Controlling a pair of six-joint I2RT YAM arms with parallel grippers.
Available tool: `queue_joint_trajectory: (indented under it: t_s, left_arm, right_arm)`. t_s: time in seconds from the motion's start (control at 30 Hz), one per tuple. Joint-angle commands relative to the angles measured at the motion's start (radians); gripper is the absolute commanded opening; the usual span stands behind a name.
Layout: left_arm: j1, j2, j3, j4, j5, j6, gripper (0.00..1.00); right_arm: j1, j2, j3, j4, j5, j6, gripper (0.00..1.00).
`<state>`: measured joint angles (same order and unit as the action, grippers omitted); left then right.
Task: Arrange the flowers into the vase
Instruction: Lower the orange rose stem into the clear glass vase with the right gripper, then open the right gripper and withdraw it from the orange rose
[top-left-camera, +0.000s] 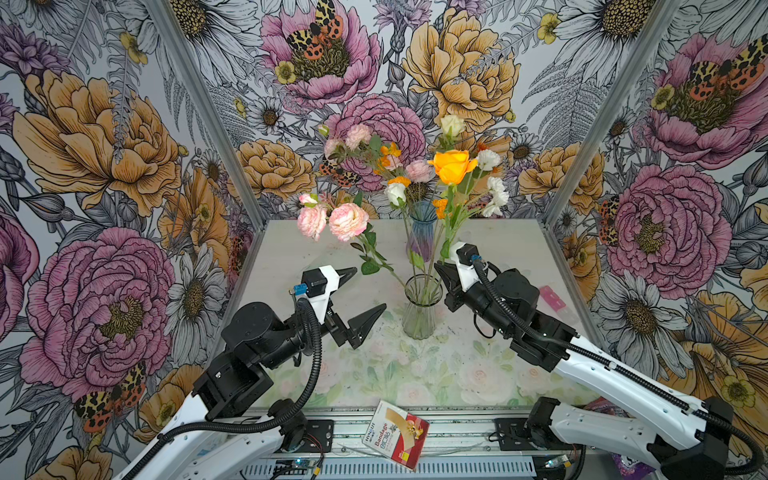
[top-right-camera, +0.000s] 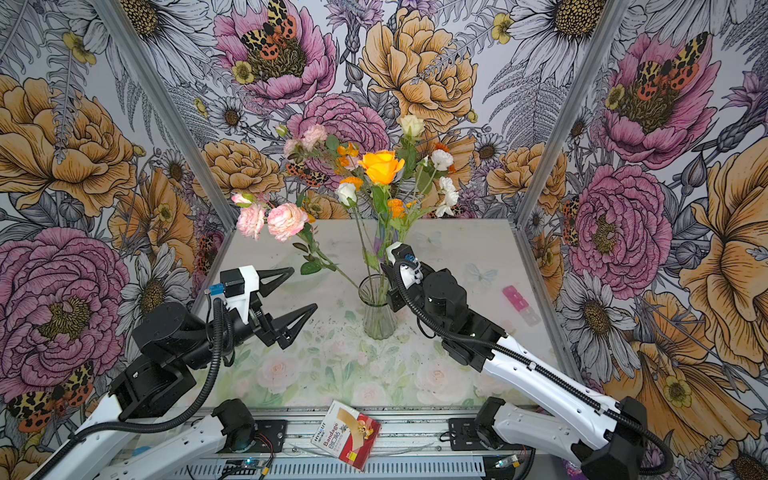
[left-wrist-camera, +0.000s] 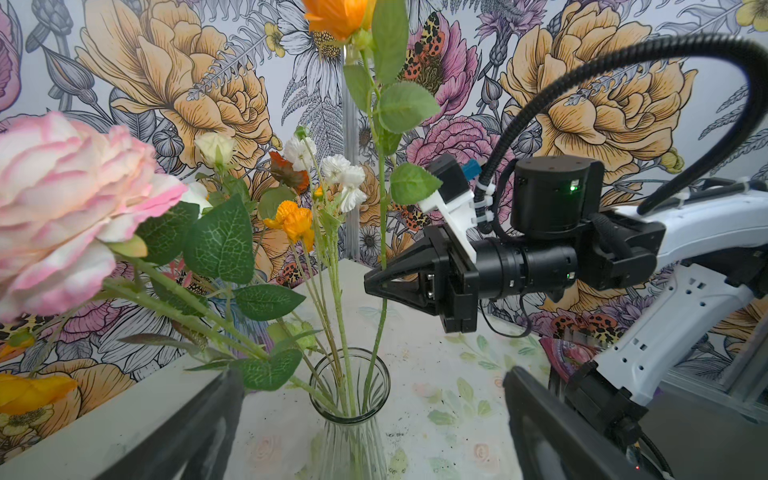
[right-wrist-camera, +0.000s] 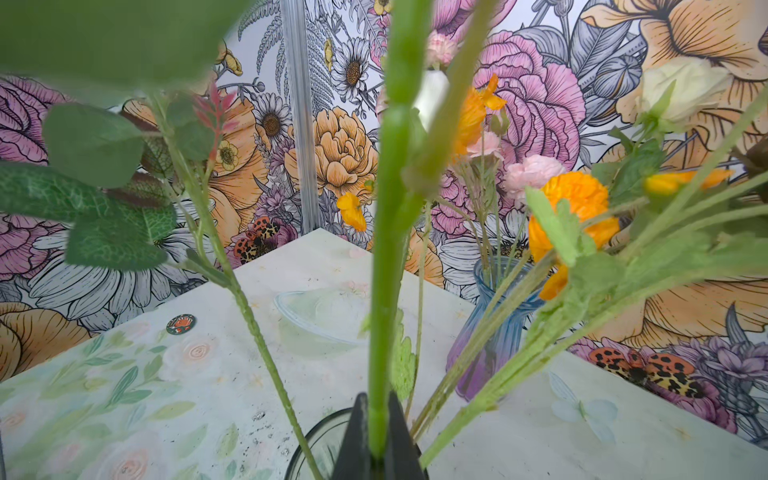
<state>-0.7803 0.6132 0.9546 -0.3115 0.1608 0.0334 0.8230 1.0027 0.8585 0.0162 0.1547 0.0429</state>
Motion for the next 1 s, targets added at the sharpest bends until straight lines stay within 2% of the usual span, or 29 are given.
queue_joint_trajectory:
  t_s: [0.0,0.13,0.4,0.5,0.6,0.73,0.87,0.97]
  left_arm:
    - [0.001,0.001,-0.013,-0.006,-0.021,0.006,0.99]
    - [0.001,0.003,-0.013,-0.009,-0.023,0.006,0.99]
    - [0.001,-0.002,-0.023,-0.014,-0.026,0.002,0.99]
    - [0.001,-0.010,-0.026,-0.015,-0.026,0.005,0.99]
    - [0.001,-0.011,-0.031,-0.015,-0.030,0.007,0.99]
    - [0.001,-0.006,-0.039,-0.014,-0.033,0.007,0.99]
    - [0.001,0.001,-0.043,-0.014,-0.034,0.008,0.99]
    - [0.001,0.003,-0.045,-0.012,-0.035,0.011,0.99]
  right_arm:
    - [-0.007,-0.031,-0.107,0.203,-0.032,-0.013,0.00]
    - [-0.008,-0.020,-0.153,0.247,-0.036,-0.044,0.06]
    - [-0.008,-0.003,-0.191,0.279,-0.022,-0.035,0.34]
    - [-0.008,-0.017,-0.194,0.265,-0.015,-0.024,0.39]
    - [-0.008,-0.035,-0.183,0.221,-0.015,-0.017,0.53]
    - [-0.007,-0.041,-0.120,0.059,-0.025,0.007,0.85]
    - [-0.008,-0.059,-0.093,-0.055,-0.045,0.038,0.99]
    - [-0.008,-0.096,-0.121,-0.059,-0.052,0.074,1.00]
